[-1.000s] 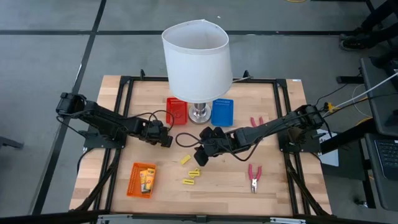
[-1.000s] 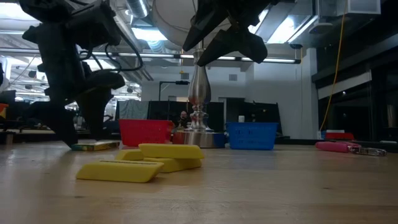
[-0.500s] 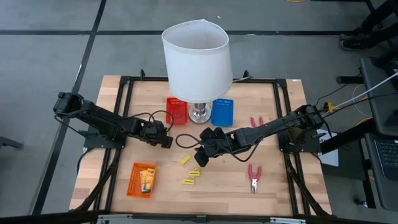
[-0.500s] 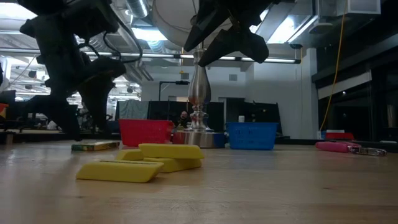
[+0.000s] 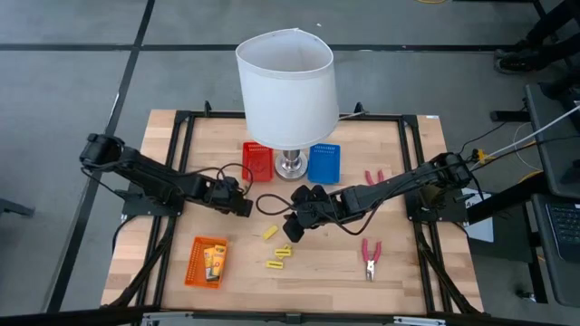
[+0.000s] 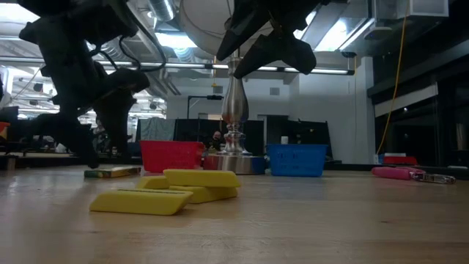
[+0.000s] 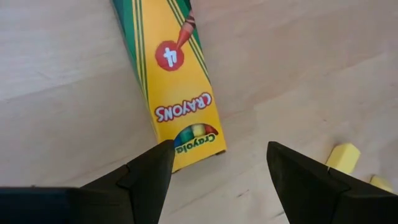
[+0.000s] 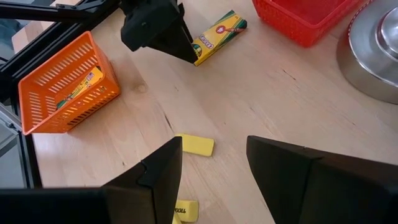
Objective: Pick & Place School Supplies
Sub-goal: Put the yellow crayon box into the orange basket
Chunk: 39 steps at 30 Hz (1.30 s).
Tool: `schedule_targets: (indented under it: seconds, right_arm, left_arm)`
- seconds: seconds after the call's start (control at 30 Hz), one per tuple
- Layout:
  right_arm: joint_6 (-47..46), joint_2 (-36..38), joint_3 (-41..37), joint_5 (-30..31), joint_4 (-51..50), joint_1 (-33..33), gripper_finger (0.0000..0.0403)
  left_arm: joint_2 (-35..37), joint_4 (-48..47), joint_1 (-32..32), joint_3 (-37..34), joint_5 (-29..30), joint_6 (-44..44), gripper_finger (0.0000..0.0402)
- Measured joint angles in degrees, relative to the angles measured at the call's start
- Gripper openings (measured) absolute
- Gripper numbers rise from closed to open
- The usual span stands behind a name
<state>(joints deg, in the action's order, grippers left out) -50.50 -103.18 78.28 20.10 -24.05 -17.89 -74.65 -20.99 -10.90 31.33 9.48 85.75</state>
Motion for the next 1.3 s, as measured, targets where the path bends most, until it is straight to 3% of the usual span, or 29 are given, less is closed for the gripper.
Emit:
schedule_targets:
  seconds: [0.8, 1.3]
  right_arm:
    - [-0.01, 0.00, 0.00, 0.00, -0.03, -0.39, 0.0183]
    - [0.37, 0.00, 0.00, 0.00, -0.15, -0.59, 0.0183]
  left_arm:
    - [-1.79, -4.53, -0.74, -0.04, -0.03, 1.99, 0.0255]
    - [0.42, -2.68, -0.65, -0.09, 8.61, 8.06, 0.0255]
